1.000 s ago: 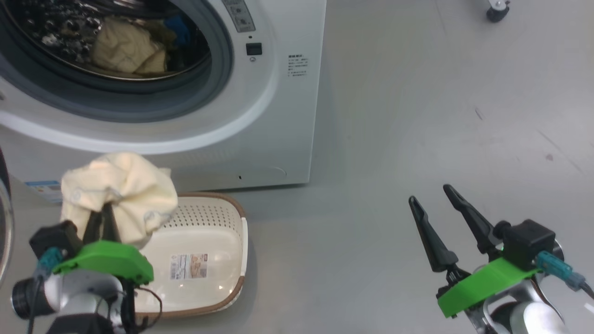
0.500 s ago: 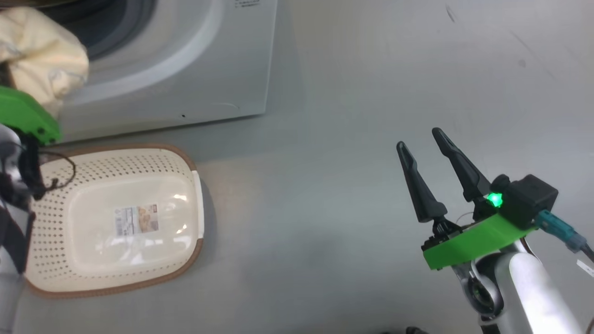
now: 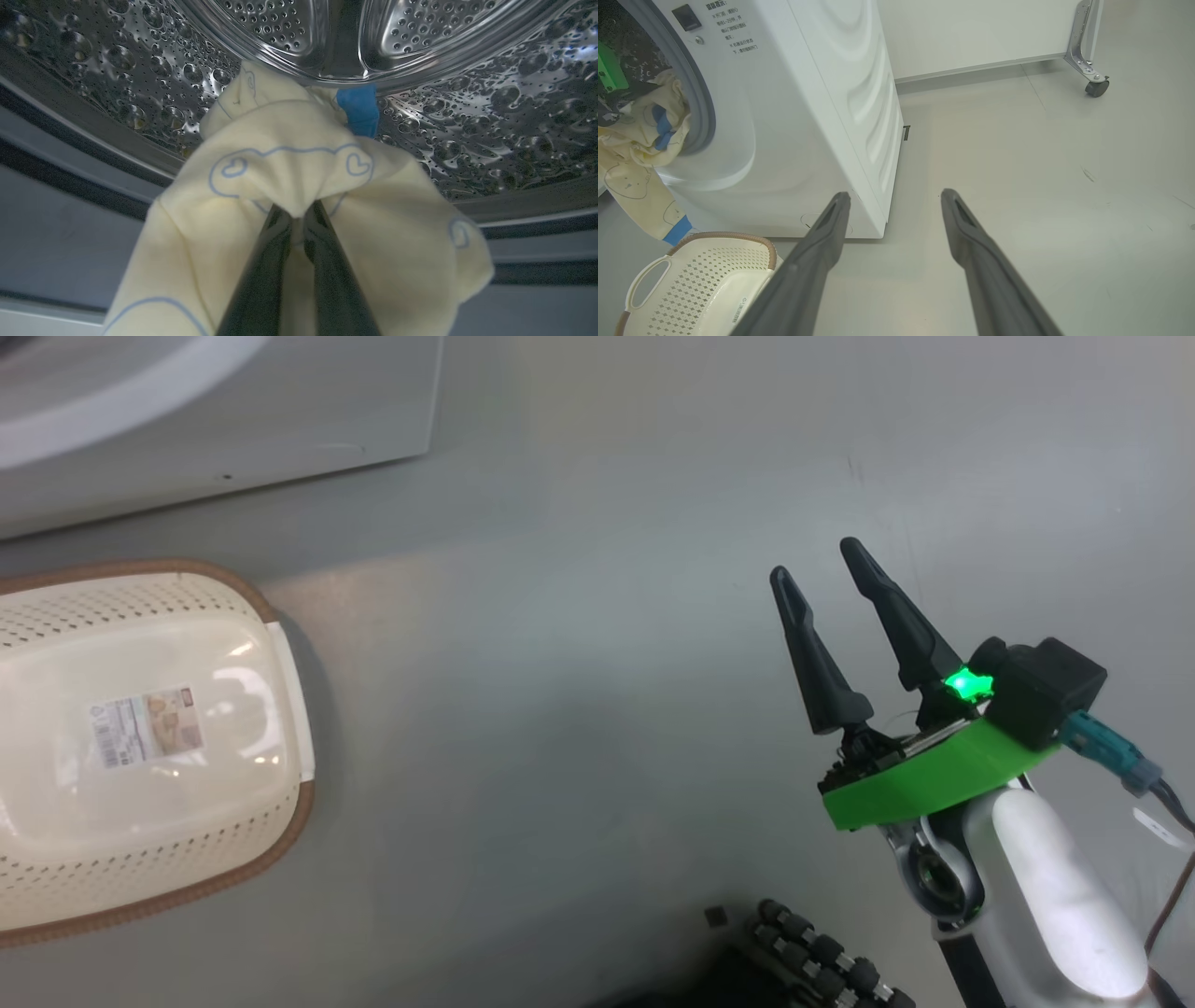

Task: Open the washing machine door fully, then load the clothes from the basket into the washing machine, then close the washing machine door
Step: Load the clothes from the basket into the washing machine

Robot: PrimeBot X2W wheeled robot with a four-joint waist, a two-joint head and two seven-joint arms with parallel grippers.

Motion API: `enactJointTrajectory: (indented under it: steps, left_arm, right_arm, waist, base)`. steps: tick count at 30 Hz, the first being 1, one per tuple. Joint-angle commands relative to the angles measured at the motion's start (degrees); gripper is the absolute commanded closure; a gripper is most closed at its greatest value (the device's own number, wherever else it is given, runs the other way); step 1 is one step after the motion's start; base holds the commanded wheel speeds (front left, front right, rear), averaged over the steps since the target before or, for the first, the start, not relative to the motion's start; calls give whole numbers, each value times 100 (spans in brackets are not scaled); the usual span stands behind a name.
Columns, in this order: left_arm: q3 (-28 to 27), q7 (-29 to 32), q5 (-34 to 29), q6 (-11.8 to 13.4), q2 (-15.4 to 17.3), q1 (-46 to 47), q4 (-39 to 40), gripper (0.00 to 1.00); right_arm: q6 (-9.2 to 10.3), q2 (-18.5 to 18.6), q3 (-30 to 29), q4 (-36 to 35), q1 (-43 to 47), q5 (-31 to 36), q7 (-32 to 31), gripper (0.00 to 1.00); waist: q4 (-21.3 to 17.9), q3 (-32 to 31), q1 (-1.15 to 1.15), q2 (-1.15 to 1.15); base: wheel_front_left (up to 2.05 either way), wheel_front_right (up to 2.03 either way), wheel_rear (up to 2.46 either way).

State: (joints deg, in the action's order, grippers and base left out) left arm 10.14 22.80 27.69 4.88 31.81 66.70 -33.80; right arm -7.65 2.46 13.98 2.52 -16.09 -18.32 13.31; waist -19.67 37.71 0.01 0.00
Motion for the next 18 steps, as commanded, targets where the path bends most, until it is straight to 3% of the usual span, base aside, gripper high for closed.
enactJointTrajectory:
  steps: [1,10,18]
  left_arm:
    - [-189,31,-47,1,429,334,205,100]
    - [-134,12,-298,45,769,1112,447,100]
    - [-68,-1156,-685,-107,1027,1788,370,100]
  right_arm:
    - [16,42,131,-106,-55,-62,74,0]
    - [16,42,226,-5,-286,-209,155,0]
    - [16,42,307,-44,-429,-341,167,0]
  waist:
    - [-165,258,-1,0]
    - [-277,693,-1,0]
    - [-426,966,-1,0]
  base:
    - [0,0,0]
    - [0,0,0]
    - [0,0,0]
